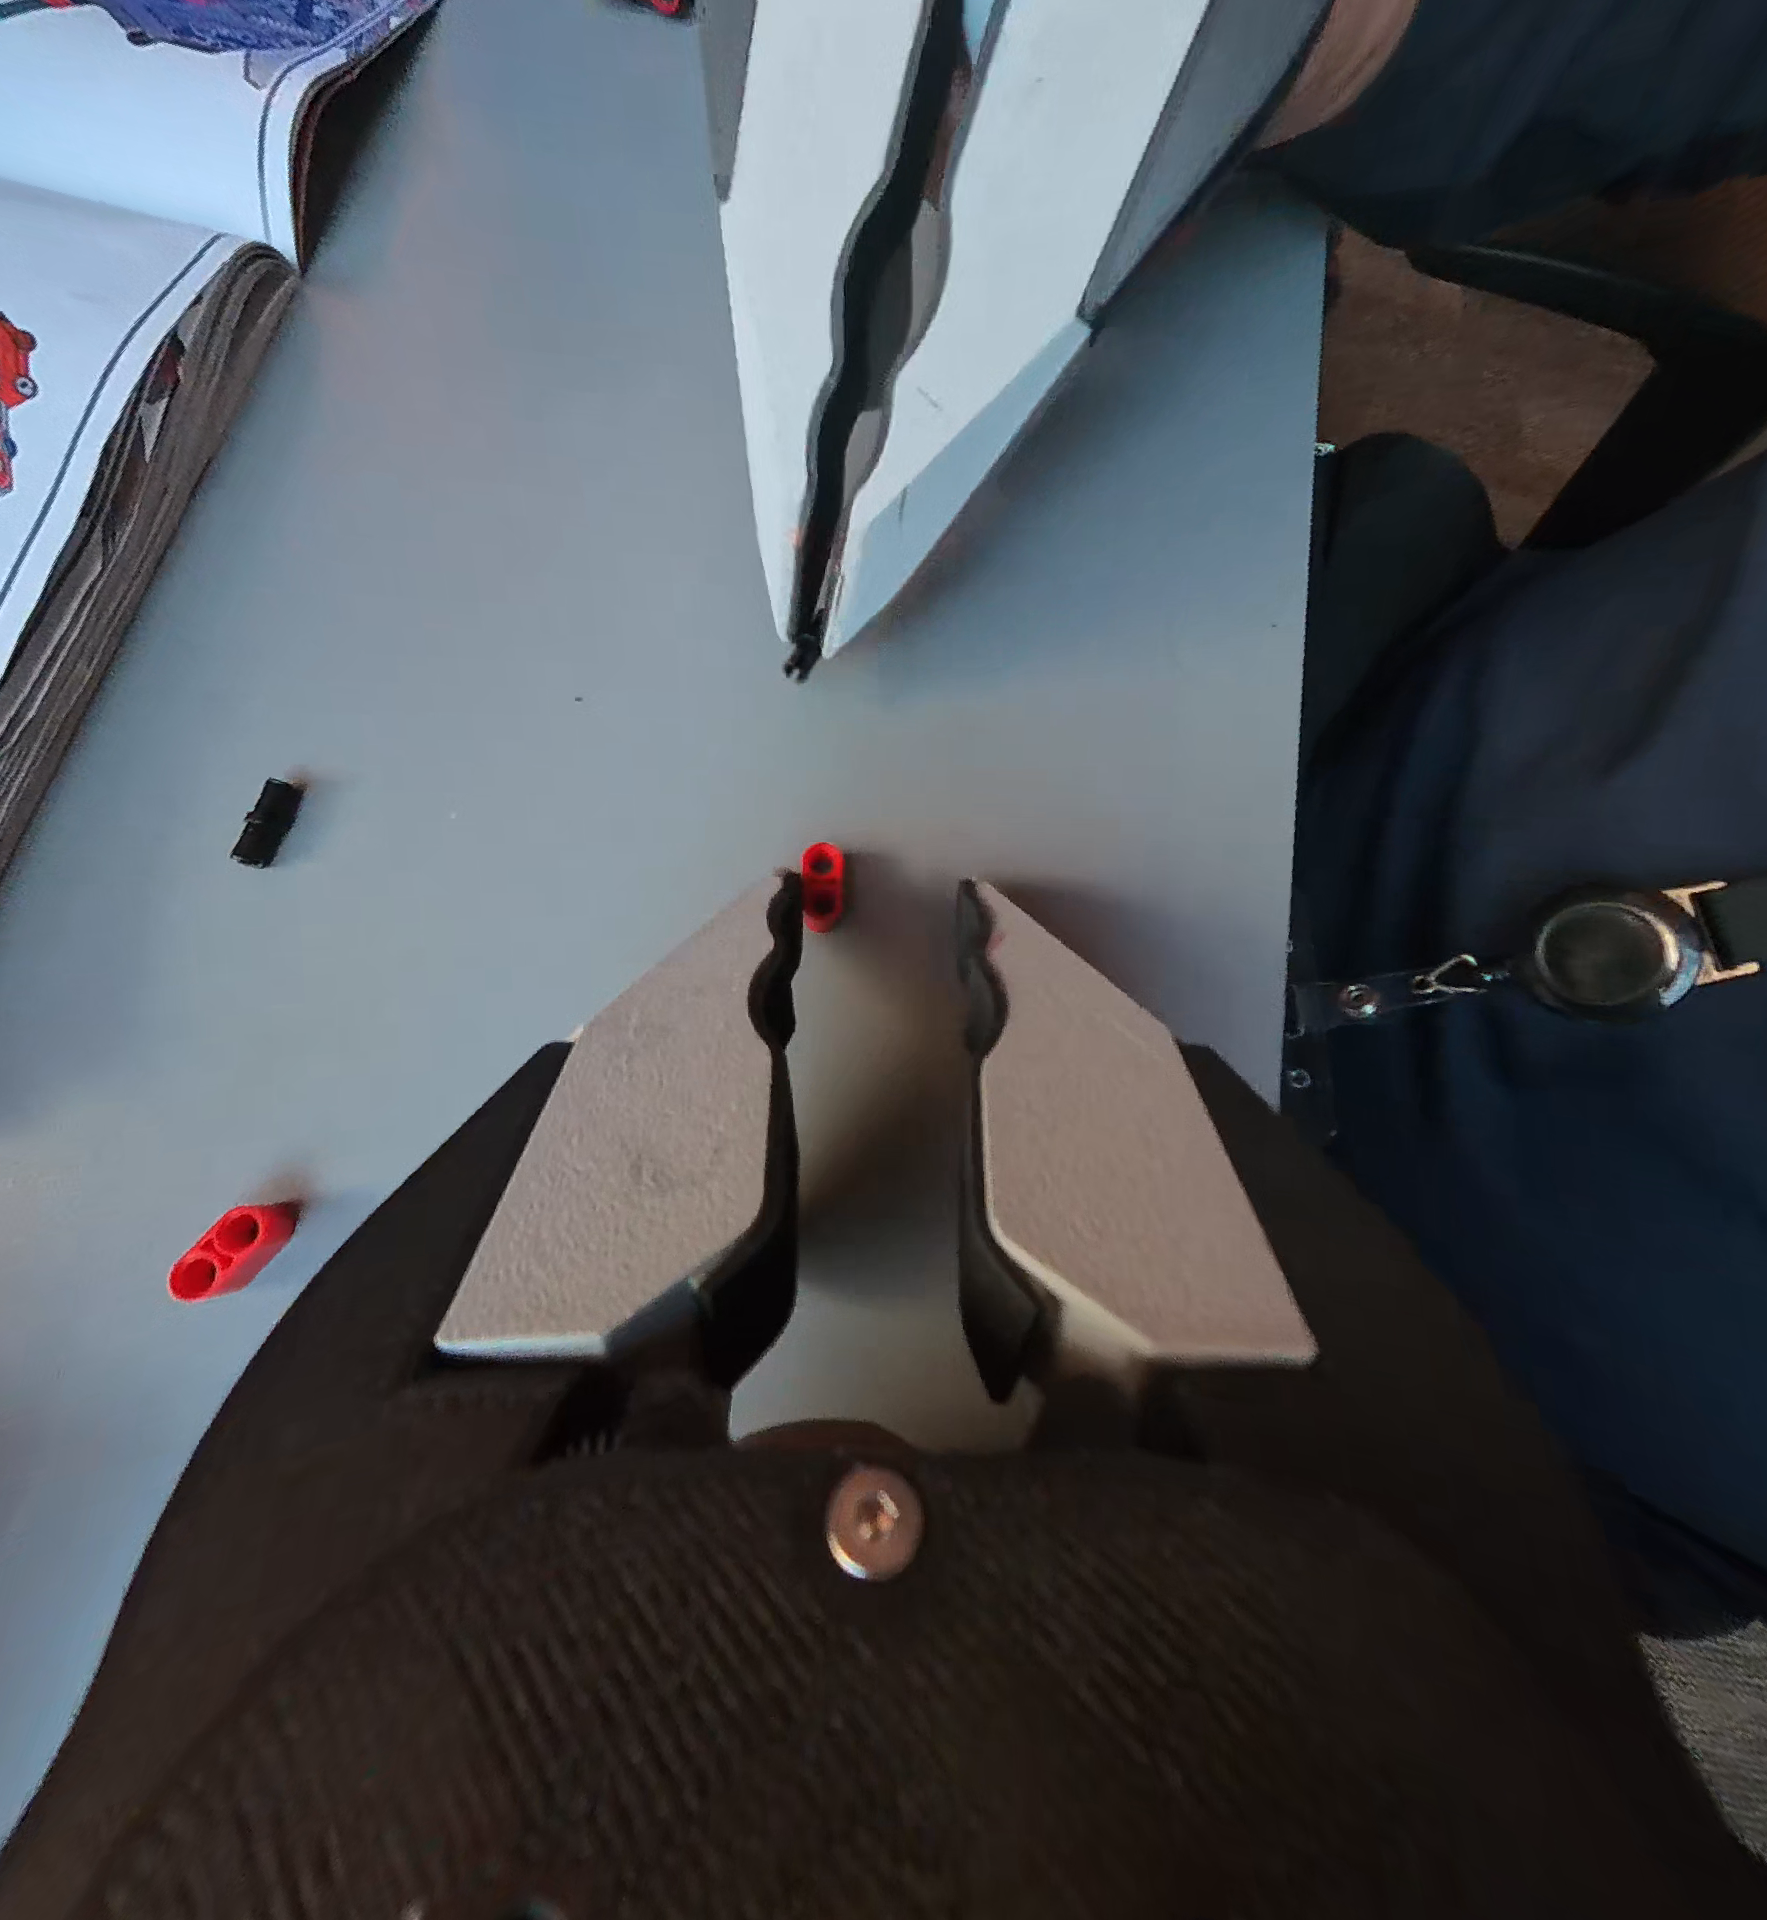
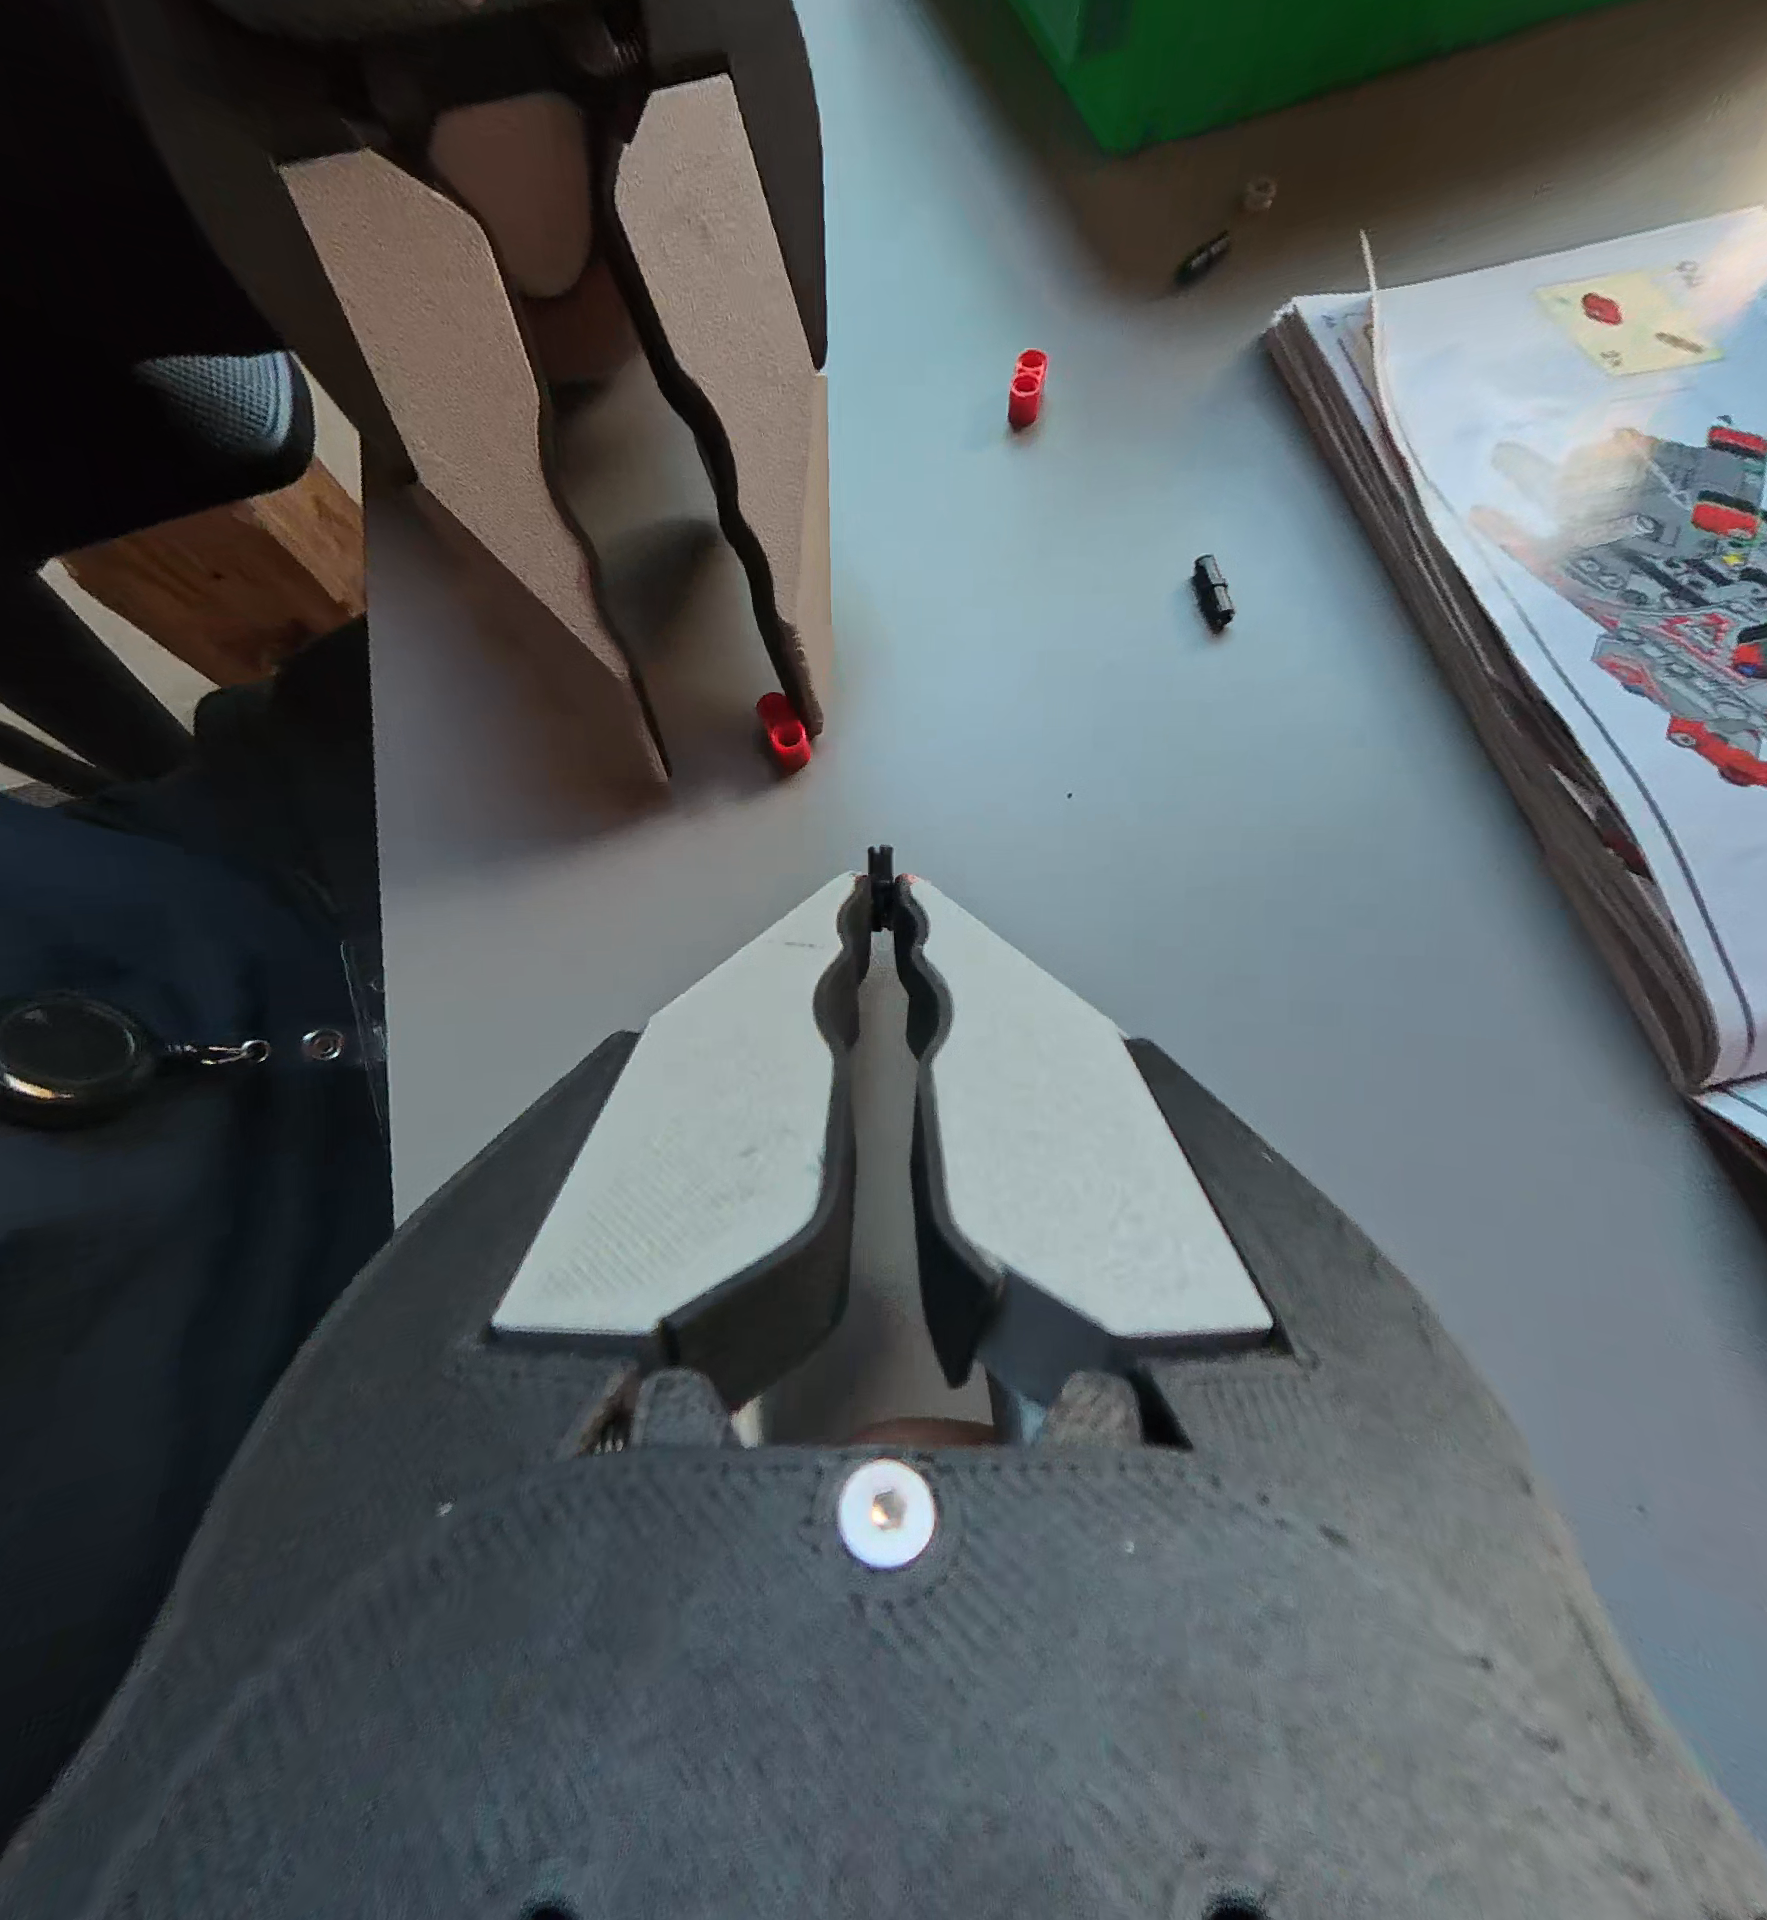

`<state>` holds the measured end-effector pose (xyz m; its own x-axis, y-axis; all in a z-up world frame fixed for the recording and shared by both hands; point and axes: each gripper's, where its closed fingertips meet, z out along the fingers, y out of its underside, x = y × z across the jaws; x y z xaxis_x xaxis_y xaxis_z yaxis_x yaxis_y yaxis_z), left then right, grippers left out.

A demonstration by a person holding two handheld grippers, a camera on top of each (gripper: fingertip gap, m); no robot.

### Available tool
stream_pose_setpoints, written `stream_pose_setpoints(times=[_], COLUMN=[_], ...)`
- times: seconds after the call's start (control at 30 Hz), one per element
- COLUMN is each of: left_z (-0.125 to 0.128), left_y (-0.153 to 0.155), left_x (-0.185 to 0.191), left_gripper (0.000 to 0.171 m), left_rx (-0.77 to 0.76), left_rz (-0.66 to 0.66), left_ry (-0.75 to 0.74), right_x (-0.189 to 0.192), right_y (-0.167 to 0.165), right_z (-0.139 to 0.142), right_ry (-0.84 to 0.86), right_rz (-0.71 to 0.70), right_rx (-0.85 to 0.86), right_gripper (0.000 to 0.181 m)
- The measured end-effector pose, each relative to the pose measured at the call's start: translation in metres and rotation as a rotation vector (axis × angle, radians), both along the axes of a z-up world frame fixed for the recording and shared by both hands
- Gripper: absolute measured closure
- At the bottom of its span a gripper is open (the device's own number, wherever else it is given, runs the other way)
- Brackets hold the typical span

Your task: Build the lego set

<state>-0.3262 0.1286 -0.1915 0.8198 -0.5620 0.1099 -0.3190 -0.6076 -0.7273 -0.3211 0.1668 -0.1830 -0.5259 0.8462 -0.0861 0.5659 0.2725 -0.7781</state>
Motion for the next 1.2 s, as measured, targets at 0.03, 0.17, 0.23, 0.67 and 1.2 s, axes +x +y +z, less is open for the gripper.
stream_pose_setpoints(times=[0.03,0.17,0.23,0.67,1.2], left_z=[0.000,0.000,-0.001,0.000,0.033], left_y=[0.000,0.001,0.000,0.000,0.009], left_x=[0.000,-0.001,0.001,0.005,0.006], left_gripper=[0.145,0.153,0.155,0.150,0.162], left_rx=[-0.002,-0.016,-0.008,-0.019,0.288], left_rz=[0.000,0.006,-0.007,-0.034,-0.036], left_ry=[-0.003,-0.021,-0.006,-0.030,0.129], right_x=[0.001,0.005,-0.001,-0.012,0.004], right_y=[-0.001,-0.023,-0.028,-0.037,-0.034], right_z=[0.002,0.010,0.005,-0.001,0.025], right_ry=[0.010,0.033,0.019,-0.014,-0.010], right_rz=[0.005,0.085,0.084,0.112,0.147], right_rx=[-0.008,-0.057,-0.010,0.018,-0.106], right_gripper=[0.181,0.181,0.181,0.181,0.181])
